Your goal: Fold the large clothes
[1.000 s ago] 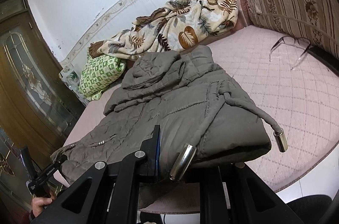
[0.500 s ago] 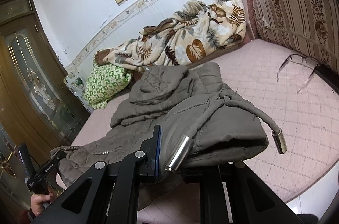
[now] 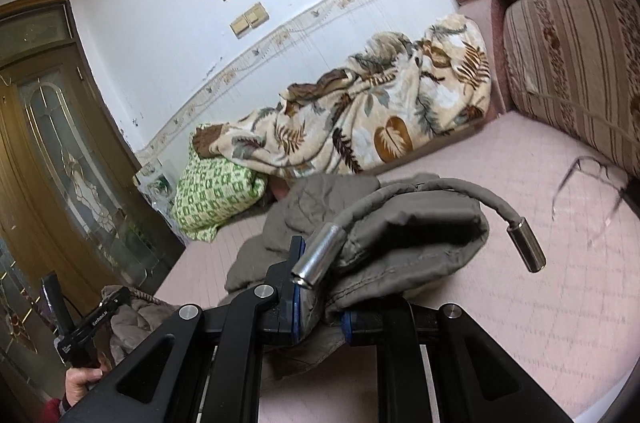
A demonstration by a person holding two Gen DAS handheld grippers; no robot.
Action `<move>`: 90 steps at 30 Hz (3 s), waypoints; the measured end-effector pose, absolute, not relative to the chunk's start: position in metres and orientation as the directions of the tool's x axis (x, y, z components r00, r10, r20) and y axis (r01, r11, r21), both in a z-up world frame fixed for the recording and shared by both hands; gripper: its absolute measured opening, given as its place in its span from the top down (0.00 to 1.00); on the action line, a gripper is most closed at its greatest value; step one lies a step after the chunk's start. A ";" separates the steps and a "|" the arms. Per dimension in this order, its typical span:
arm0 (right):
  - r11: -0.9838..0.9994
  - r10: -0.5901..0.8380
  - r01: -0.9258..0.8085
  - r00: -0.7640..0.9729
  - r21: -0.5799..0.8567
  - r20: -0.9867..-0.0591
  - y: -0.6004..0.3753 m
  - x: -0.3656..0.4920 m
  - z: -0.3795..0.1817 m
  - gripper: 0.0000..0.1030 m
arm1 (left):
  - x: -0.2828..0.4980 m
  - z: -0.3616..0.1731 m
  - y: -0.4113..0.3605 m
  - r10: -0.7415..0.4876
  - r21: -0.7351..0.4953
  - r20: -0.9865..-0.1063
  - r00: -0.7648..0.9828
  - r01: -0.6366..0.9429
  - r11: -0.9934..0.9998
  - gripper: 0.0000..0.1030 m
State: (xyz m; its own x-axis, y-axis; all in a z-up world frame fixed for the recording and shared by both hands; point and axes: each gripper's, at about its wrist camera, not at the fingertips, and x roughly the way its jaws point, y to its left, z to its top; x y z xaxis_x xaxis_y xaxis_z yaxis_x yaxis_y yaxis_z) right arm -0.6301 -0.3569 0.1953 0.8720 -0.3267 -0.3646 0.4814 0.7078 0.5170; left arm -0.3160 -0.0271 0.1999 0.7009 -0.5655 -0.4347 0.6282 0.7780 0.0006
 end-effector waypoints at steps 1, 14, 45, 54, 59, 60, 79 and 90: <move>0.711 -0.329 0.480 0.873 0.514 -0.361 -0.361 -0.626 0.198 0.85 | -0.311 0.204 -0.032 -0.565 0.005 -0.431 0.703 0.628 0.778 0.76; 0.732 -0.346 0.475 0.877 0.489 -0.333 -0.428 -0.555 0.227 0.85 | -0.235 0.242 -0.111 -0.557 0.012 -0.424 0.714 0.619 0.785 0.76; 0.493 -0.337 0.716 0.680 0.493 -0.651 -0.639 -0.349 0.086 0.84 | -0.042 0.195 -0.270 -0.415 0.070 -0.545 0.728 0.533 0.843 0.48; 0.435 -0.260 0.710 0.688 0.555 -0.677 -0.657 -0.352 0.077 0.74 | -0.045 0.220 -0.259 -0.470 -0.002 -0.548 0.692 0.561 0.828 0.46; 0.480 -0.297 0.666 0.736 0.571 -0.609 -0.652 -0.373 0.114 0.46 | -0.091 0.214 -0.276 -0.570 -0.006 -0.570 0.592 0.690 0.723 0.46; 0.492 -0.319 0.665 0.738 0.561 -0.595 -0.651 -0.380 0.124 0.43 | -0.101 0.210 -0.282 -0.589 -0.012 -0.584 0.559 0.719 0.695 0.46; 0.725 -0.323 0.661 0.576 0.195 -0.751 -0.589 -0.359 0.072 0.42 | -0.116 0.080 -0.353 -0.469 0.041 -0.794 0.387 0.803 0.594 0.36; 0.728 -0.223 0.654 0.509 0.205 -0.831 -0.617 -0.342 0.015 0.39 | -0.089 0.038 -0.371 -0.440 -0.013 -0.834 0.333 0.785 0.619 0.24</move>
State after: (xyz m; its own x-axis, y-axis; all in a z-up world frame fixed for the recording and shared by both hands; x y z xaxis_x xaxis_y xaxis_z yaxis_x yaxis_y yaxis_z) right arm -0.3424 -0.6167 0.0150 0.5092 -0.2234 -0.8311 0.6542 0.7280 0.2051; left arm -0.0895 -0.3705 0.0382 0.3333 -0.4399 -0.8339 0.7849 0.6194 -0.0130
